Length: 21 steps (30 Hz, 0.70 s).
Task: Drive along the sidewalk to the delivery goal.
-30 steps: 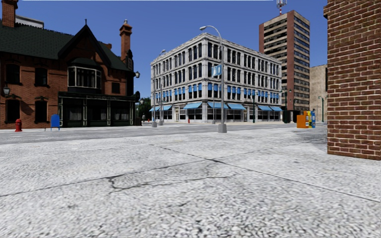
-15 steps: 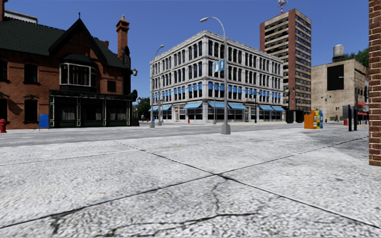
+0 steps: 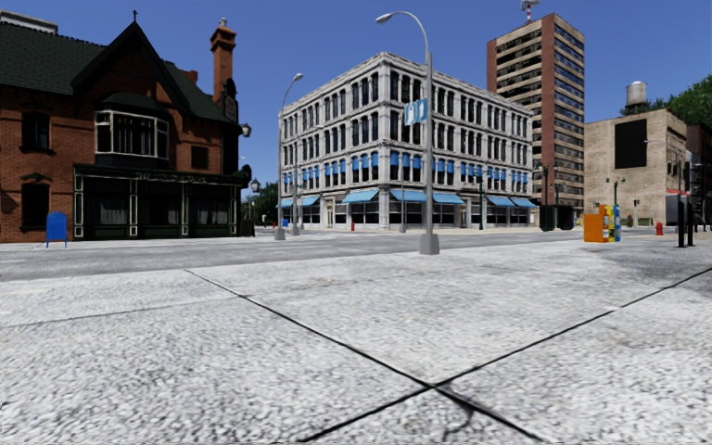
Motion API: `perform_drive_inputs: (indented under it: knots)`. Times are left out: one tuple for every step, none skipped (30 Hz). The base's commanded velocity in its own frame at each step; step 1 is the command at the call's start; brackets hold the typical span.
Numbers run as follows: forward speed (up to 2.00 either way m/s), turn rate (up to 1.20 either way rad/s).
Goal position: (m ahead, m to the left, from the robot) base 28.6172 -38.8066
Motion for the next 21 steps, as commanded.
perform_drive_inputs:
  knots:
    - [2.0,-0.21]
    - [2.0,-0.21]
    - [2.0,-0.23]
    - [2.0,-0.23]
    - [2.0,-0.24]
    - [2.0,-0.24]
    - [2.0,-0.24]
    - [2.0,-0.24]
    - [2.0,-0.24]
    - [2.0,-0.24]
    - [2.0,-0.24]
    - [2.0,-0.24]
    - [2.0,-0.24]
    - [2.0,-0.24]
    - [2.0,-0.24]
    - [2.0,-0.24]
    - [2.0,-0.24]
    - [2.0,-0.24]
    - [2.0,-0.24]
    - [2.0,-0.24]
    - [2.0,-0.24]
